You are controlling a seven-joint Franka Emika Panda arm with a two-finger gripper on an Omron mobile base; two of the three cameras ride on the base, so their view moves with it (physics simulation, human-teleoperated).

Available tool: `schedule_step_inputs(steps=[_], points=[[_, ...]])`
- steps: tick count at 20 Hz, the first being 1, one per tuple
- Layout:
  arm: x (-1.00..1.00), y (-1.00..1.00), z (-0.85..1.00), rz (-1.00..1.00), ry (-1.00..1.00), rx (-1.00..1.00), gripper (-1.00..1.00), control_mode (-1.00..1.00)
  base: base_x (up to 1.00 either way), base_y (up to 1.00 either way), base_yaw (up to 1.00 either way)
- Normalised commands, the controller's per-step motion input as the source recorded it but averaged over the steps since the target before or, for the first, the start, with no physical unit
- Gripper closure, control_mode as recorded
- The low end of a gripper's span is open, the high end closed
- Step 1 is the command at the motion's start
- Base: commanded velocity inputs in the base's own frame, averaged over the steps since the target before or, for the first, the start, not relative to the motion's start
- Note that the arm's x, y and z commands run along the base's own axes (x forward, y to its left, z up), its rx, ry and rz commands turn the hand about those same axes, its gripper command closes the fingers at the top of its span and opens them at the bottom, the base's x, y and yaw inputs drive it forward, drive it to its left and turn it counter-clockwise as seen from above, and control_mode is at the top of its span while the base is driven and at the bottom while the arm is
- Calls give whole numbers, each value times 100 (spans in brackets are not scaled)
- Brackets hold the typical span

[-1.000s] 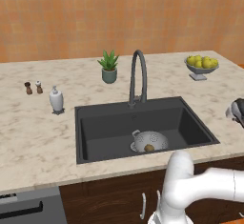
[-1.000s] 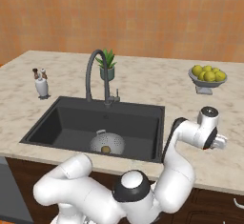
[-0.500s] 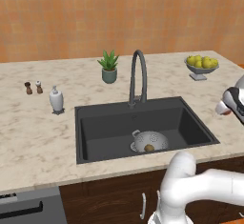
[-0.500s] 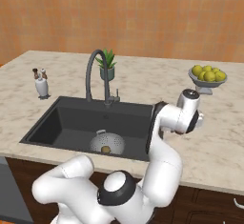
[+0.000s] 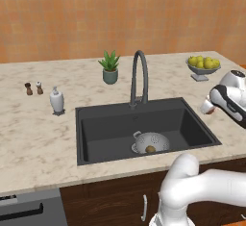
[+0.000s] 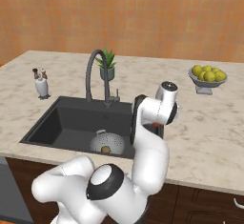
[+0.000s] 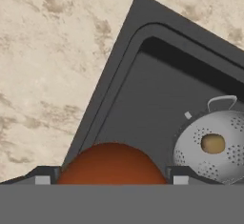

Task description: Put the colander in the sink, put the kiwi, orange in the colander, and turn on the sink faucet and pour water over the colander.

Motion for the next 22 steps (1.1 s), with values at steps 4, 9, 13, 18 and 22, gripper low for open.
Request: schedule_step_inputs(steps=[4, 9, 13, 18, 22], points=[[-7, 23, 6, 28, 2, 10, 100, -100, 0, 0, 0], [0, 50, 0, 21, 9, 4, 100, -100, 0, 0, 0], [5, 48, 0, 14, 12, 5, 100, -100, 0, 0, 0], [24, 40, 0, 14, 29, 11, 100, -100, 0, 0, 0], [30, 37, -12, 6, 16, 9, 100, -100, 0, 0, 0]])
